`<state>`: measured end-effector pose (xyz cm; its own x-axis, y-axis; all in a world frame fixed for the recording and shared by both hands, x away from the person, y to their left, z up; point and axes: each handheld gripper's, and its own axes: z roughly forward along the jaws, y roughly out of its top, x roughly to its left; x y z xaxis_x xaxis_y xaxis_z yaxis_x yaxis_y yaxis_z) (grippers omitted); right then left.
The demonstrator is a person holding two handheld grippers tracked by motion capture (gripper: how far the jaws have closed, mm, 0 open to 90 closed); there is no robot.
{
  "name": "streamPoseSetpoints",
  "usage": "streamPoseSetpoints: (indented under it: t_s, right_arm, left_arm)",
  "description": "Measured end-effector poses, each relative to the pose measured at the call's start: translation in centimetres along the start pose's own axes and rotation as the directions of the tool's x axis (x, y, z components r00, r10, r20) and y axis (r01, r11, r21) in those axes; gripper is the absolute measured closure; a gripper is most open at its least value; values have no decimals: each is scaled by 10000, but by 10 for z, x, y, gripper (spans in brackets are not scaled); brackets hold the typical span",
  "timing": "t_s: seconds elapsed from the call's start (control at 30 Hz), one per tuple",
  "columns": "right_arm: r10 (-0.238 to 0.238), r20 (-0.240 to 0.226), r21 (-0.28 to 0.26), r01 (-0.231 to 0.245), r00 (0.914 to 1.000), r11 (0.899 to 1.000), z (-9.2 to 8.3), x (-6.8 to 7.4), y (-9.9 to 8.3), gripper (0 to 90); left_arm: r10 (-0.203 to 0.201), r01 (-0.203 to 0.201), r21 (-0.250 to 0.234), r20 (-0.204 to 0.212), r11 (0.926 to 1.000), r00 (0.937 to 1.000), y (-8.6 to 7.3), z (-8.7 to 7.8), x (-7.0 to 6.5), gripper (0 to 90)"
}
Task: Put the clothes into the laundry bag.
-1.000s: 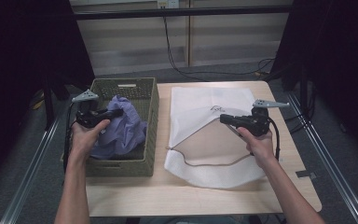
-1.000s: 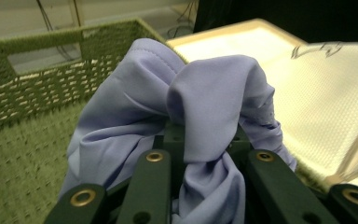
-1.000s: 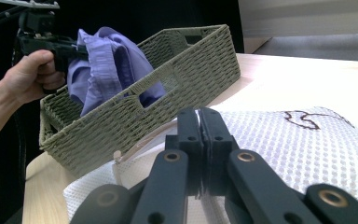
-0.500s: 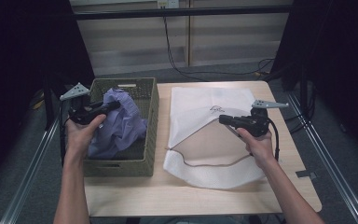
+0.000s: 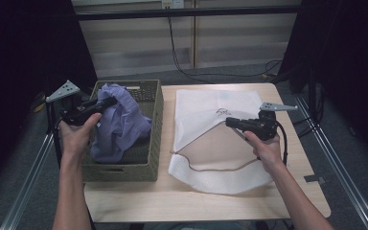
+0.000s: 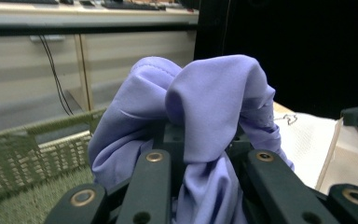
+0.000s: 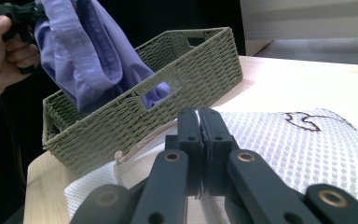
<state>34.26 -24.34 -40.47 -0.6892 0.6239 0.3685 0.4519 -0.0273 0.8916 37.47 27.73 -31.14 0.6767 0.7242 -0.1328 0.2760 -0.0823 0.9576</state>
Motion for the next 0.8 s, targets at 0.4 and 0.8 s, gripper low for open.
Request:
streamPoseSetpoints:
  t_s: [0.4, 0.8]
  right_arm:
    - [-64, -29, 4, 64, 10000, 10000, 0, 1, 1, 883]
    - [-206, -68, 22, 206, 9998, 9998, -1, 2, 2, 885]
  left_arm:
    - [180, -187, -598, -116, 9980, 9998, 22, -18, -5, 775]
    - [434, -423, -1172, 73, 9922, 9990, 46, -27, -15, 775]
